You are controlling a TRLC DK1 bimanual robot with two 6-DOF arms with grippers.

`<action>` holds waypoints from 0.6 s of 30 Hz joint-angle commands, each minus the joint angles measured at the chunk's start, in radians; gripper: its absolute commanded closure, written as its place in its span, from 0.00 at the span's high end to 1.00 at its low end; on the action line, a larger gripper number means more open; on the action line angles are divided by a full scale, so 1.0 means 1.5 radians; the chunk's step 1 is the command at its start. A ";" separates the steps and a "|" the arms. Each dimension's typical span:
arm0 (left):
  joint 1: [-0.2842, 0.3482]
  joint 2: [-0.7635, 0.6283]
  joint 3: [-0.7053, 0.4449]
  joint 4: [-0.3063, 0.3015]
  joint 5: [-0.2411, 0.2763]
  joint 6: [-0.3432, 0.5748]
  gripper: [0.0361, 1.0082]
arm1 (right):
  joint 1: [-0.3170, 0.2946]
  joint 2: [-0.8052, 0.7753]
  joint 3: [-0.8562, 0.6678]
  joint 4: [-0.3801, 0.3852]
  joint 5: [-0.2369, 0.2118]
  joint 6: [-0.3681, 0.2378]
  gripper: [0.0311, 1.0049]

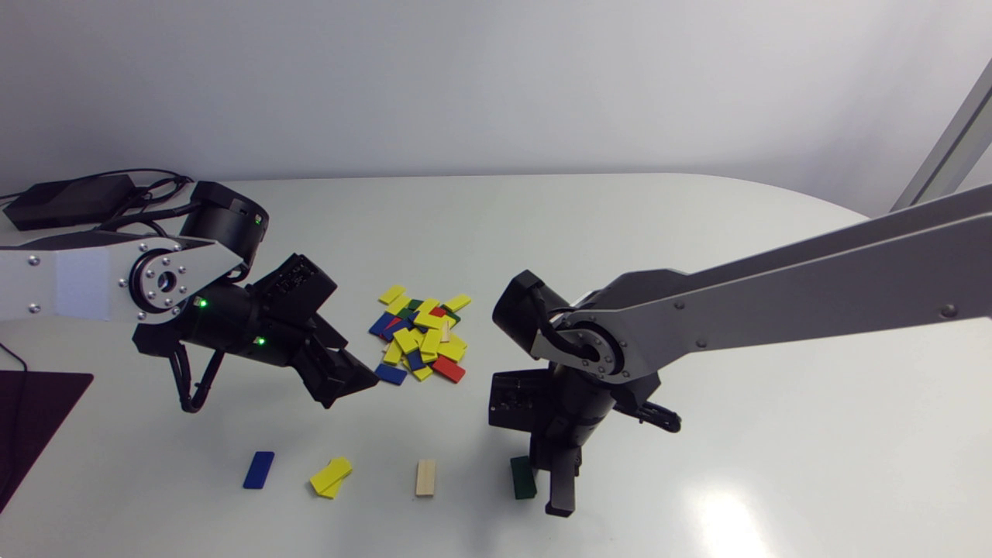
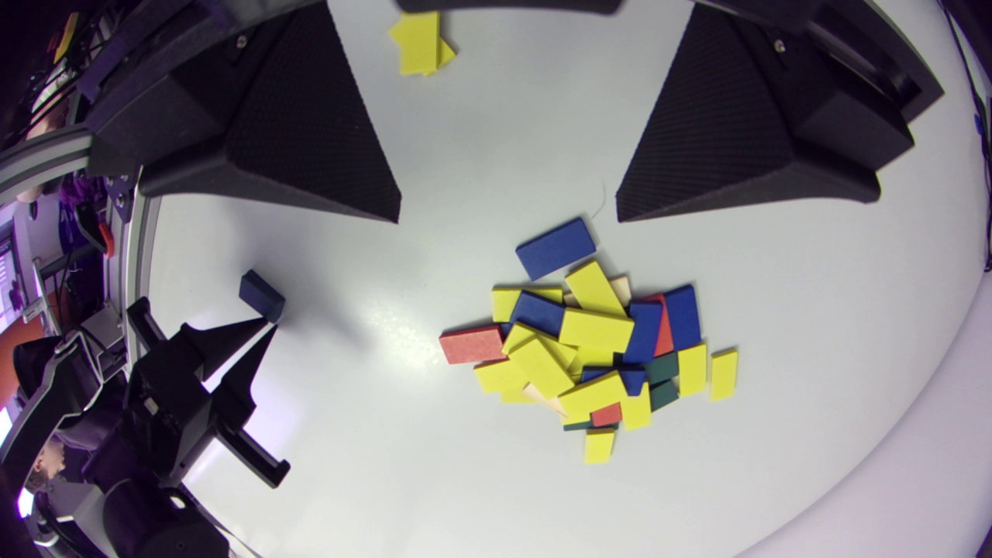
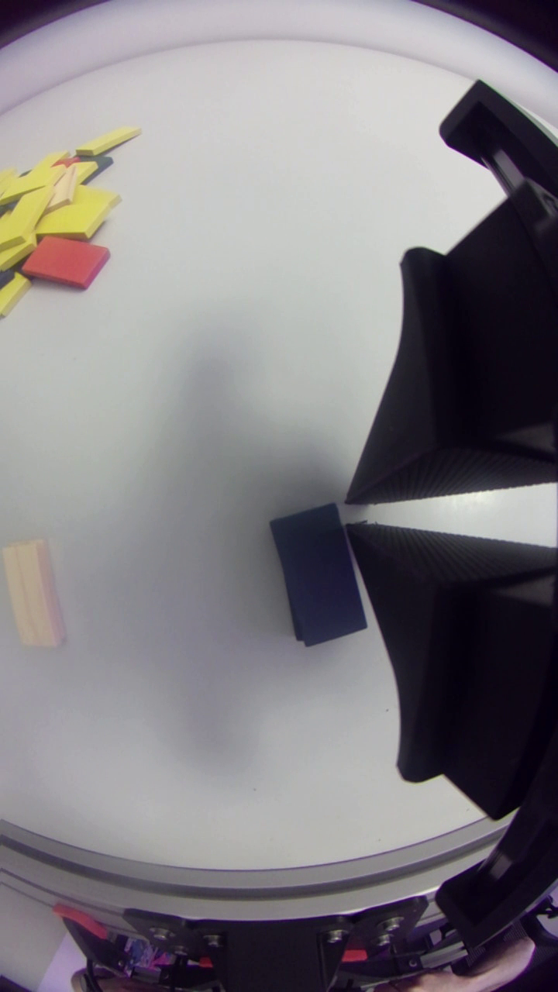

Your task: Take domino bricks one by one from the mixed stack on the table and place each onto the existing stack of the same color.

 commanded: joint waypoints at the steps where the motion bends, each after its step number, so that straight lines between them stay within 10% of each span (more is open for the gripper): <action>1: 0.004 -0.008 -0.010 0.004 0.001 0.006 0.98 | 0.011 -0.019 -0.019 -0.011 0.005 0.013 0.11; 18: -0.009 -0.026 -0.020 0.004 0.001 0.000 0.98 | 0.018 -0.048 -0.045 -0.009 0.021 0.026 0.11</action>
